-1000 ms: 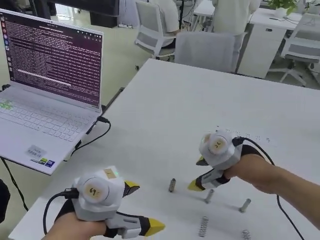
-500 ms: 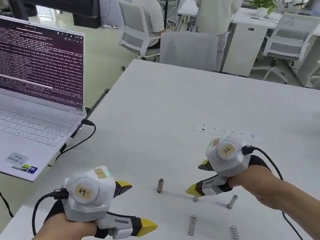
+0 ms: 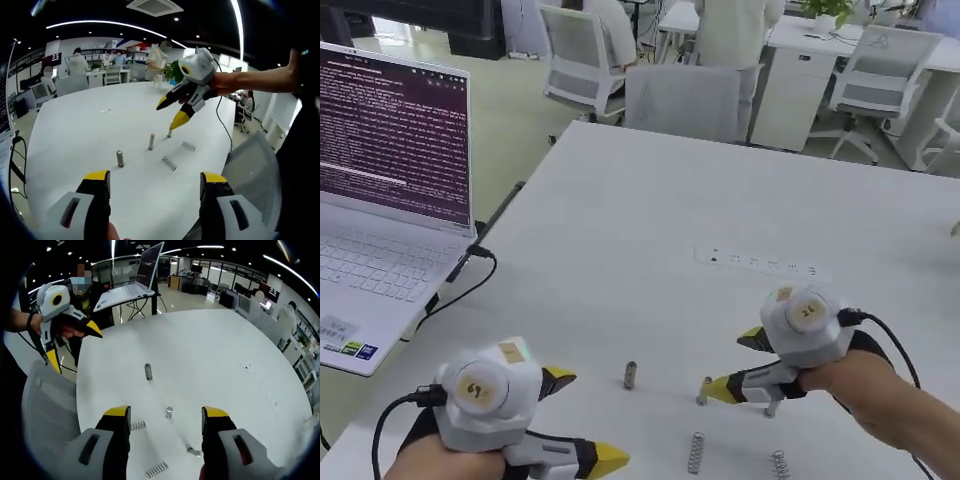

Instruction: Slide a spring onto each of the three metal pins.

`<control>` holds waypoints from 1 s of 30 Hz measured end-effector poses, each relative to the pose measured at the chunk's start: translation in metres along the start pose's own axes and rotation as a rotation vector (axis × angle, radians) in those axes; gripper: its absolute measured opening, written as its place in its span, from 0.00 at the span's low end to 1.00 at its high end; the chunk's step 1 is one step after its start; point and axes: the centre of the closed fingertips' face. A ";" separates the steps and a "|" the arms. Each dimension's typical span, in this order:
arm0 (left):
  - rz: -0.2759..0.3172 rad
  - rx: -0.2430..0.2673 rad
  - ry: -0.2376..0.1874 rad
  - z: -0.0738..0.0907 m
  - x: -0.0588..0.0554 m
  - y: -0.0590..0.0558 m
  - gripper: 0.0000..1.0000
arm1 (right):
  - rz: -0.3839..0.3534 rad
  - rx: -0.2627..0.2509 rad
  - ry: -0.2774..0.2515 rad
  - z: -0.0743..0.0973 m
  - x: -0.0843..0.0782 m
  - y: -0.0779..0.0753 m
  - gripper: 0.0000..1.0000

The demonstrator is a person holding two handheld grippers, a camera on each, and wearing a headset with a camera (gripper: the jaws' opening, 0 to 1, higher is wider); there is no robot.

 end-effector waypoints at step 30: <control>-0.015 -0.028 0.012 -0.006 0.001 -0.005 0.70 | -0.230 -0.128 -0.107 0.063 -0.059 -0.001 0.67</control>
Point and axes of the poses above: the centre of the closed fingertips' face, and the gripper's own axes: z roughly backward along the fingers, y roughly to its left, x roughly out of its top, and after that the axes turned 4 degrees about -x, right-handed
